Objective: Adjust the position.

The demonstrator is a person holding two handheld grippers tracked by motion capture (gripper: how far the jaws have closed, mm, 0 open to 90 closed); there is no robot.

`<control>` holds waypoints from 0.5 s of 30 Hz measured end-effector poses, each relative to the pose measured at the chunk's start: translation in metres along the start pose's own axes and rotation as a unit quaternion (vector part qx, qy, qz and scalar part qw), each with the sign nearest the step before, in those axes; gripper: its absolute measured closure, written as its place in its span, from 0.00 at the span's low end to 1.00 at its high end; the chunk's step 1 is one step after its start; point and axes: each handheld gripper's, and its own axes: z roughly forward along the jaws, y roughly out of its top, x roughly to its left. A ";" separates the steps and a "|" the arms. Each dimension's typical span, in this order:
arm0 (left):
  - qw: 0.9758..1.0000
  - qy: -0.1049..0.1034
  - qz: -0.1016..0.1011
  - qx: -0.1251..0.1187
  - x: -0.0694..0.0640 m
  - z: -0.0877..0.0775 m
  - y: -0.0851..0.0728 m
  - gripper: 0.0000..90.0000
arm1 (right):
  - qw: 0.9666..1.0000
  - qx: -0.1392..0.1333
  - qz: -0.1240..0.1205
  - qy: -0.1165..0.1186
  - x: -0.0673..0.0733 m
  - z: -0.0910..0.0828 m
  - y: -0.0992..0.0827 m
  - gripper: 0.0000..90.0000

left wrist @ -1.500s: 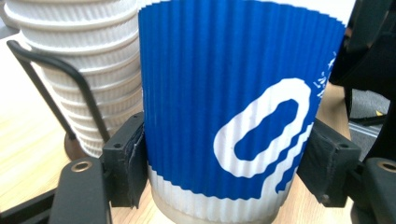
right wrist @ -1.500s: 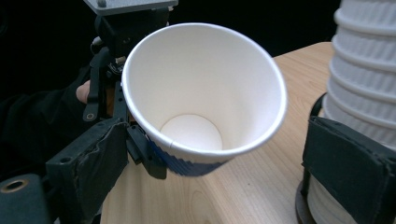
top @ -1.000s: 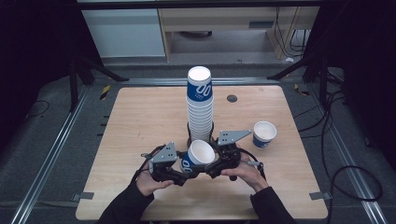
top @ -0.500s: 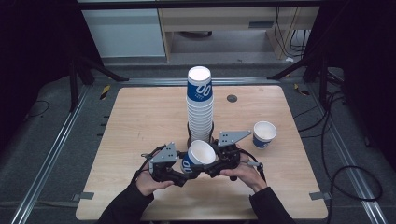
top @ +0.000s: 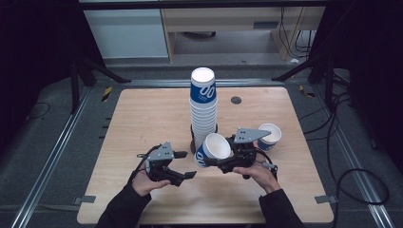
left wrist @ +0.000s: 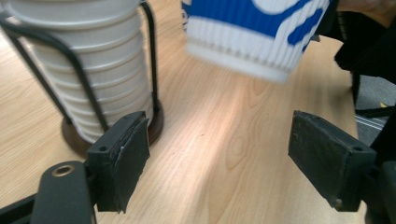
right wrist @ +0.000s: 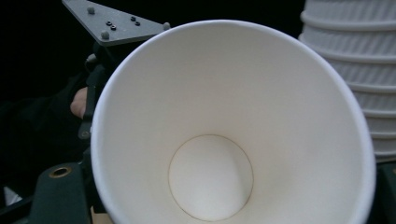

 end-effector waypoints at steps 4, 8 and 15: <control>1.000 0.014 -0.012 -0.005 0.007 -0.007 -0.002 0.22 | 1.000 -0.002 0.001 -0.020 -0.002 -0.007 0.000 0.23; 0.999 0.031 -0.024 -0.010 0.014 -0.014 -0.002 0.22 | 0.999 -0.001 0.001 -0.043 -0.002 -0.015 0.001 0.23; 0.997 0.054 -0.044 -0.022 0.023 -0.024 -0.003 0.23 | 0.995 0.012 0.000 -0.103 -0.005 -0.029 0.001 0.23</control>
